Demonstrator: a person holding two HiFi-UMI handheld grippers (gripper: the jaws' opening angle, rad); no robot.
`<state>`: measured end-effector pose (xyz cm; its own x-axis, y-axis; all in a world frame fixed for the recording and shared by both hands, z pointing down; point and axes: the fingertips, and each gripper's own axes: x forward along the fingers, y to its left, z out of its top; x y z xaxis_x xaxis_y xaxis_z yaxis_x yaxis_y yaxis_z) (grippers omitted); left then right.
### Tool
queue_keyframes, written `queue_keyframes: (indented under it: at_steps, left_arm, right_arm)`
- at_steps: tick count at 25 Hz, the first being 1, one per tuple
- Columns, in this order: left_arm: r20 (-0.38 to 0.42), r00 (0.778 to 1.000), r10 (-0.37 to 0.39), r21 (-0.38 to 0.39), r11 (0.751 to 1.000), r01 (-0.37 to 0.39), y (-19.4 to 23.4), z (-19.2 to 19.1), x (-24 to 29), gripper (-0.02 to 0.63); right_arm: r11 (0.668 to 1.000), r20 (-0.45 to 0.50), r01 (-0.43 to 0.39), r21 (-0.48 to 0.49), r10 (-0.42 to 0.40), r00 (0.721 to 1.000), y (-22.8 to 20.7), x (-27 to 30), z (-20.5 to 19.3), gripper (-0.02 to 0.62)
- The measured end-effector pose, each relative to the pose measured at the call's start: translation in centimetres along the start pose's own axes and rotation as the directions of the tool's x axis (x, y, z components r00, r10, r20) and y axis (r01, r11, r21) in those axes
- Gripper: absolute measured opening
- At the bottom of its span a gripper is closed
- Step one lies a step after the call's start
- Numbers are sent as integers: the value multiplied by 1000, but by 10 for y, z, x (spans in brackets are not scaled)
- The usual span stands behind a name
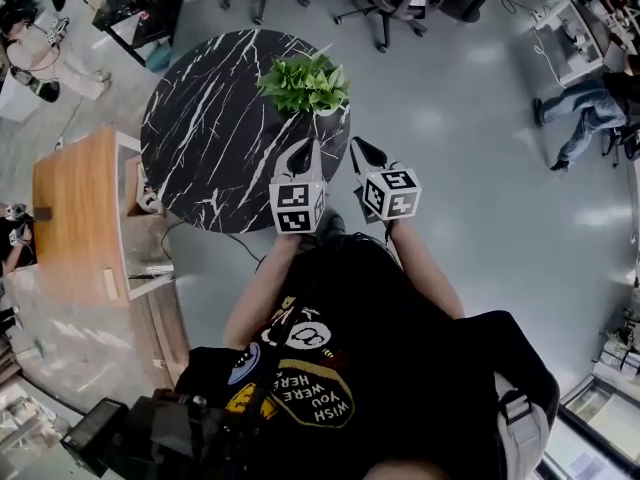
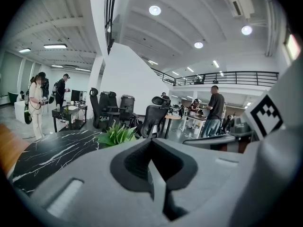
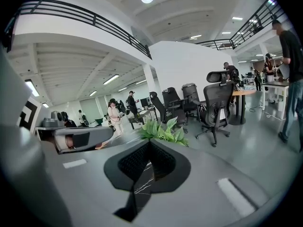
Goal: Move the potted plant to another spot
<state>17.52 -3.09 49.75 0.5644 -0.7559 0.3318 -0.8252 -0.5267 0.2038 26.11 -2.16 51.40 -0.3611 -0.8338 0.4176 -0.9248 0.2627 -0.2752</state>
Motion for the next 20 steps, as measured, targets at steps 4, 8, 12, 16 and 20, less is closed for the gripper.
queue_keyframes:
  at_steps: [4,8,12,16,20]
  left_arm:
    - [-8,1000,5,-6,1000,-5,6,-4,3,5]
    - [-10,1000,11,-9,1000,-11,12,-3,4,5]
    - [-24,1000,17,-26,1000,-18,27,-6,10,5]
    - [-45,999,5,-29,1000,-6,34,-10,15,5]
    - [-51,999,-16,-18,1000,15,43,-10,21,5]
  right_arm:
    - [1000,-6,7,20,-7,1000,-4,8,-5,2]
    - [1000,-16,8,16,-8,1000,-6,15,-6,2]
    - [1000,-38,8,17,-8,999,-7,27,-7,2]
    - [999,-70,30,25,-28,997,-11,35,-13,2]
    - [998,-83,53,35,-50,995,-14,46,-17,2]
